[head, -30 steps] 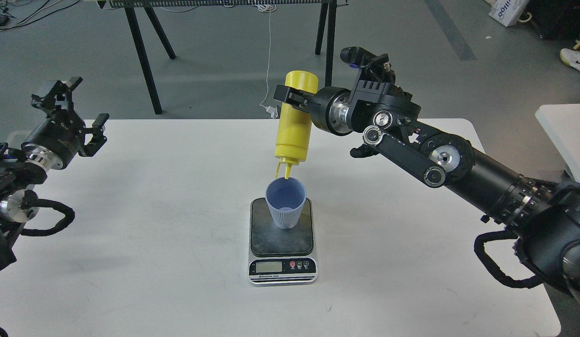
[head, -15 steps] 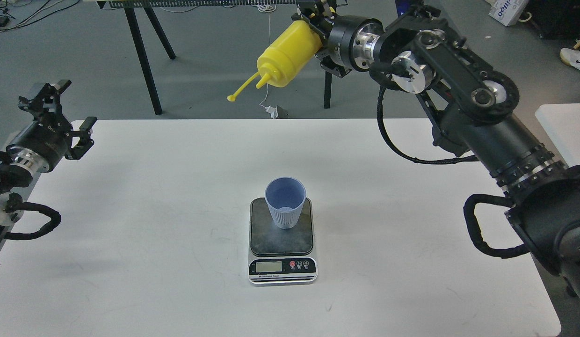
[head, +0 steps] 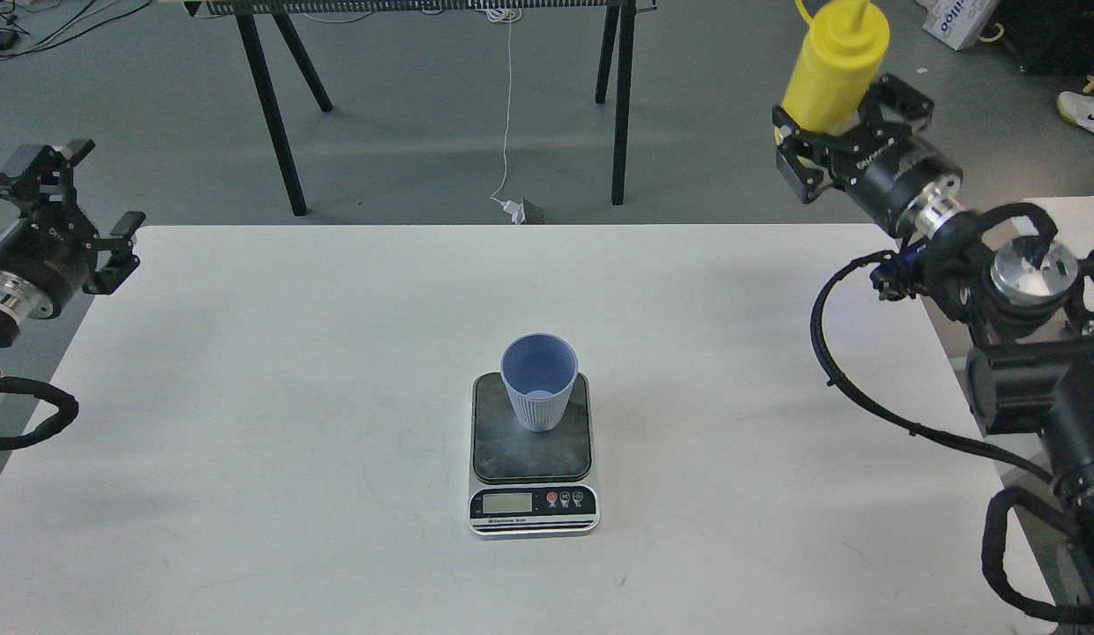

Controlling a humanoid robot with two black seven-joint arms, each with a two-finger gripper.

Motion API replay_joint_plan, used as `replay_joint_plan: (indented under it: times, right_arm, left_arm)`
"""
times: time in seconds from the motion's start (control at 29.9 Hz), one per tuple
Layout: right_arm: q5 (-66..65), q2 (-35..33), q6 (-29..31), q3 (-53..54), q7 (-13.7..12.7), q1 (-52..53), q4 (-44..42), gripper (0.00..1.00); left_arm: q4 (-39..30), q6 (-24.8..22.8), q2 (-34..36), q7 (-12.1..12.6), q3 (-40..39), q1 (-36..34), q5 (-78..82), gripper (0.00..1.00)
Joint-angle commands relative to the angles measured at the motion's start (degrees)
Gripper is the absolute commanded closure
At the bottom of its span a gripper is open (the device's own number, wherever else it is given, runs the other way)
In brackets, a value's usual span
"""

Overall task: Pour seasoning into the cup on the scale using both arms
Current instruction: 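Lower the yellow bottle back onto the table with the right gripper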

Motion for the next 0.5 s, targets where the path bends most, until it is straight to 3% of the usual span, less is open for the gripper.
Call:
replay_joint_plan:
  times: [0.0,0.23,0.47]
  right_arm:
    - [2.0,1.1,5.9,-0.1,0.0,-11.3,0.3,0.96]
    - [4.1,1.3,12.5,-2.4,0.0,-21.7,0.4,0.96]
    - [4.0,1.4,12.7,-5.1,0.0,-23.8,0.3,0.88]
  left_arm:
    - [-0.1,0.0,-0.5,0.0,0.0,-0.3,0.1,0.00]
    - [-0.3,0.0,-1.8,0.0,1.2,-0.6,0.1,0.00]
    - [-0.3,0.0,-2.3,0.0,1.3,-0.4,0.2,0.00]
